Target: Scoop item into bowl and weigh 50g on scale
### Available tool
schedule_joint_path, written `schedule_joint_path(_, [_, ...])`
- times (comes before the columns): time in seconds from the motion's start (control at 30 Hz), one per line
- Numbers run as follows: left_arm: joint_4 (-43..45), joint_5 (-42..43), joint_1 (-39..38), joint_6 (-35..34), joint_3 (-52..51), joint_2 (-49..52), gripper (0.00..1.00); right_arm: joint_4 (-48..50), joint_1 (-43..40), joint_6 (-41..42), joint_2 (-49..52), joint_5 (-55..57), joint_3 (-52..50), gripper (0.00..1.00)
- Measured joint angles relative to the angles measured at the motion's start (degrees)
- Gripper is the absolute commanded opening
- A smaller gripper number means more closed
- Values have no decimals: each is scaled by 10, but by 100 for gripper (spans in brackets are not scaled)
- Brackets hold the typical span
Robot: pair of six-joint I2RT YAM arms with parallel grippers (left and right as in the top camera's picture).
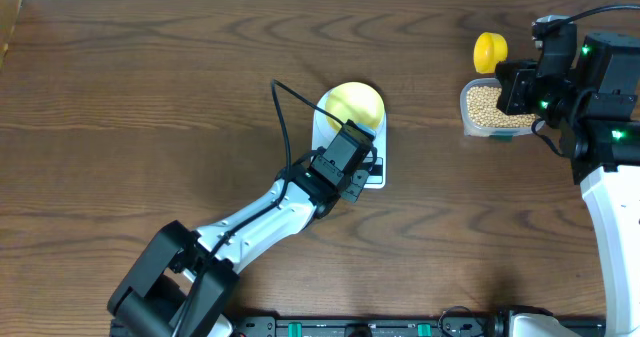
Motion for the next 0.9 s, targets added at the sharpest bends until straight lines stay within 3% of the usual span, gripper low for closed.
schedule_joint_path(0.9, [43,0,-15,30,0,45,7,-5,0,-9,0,0,0,1])
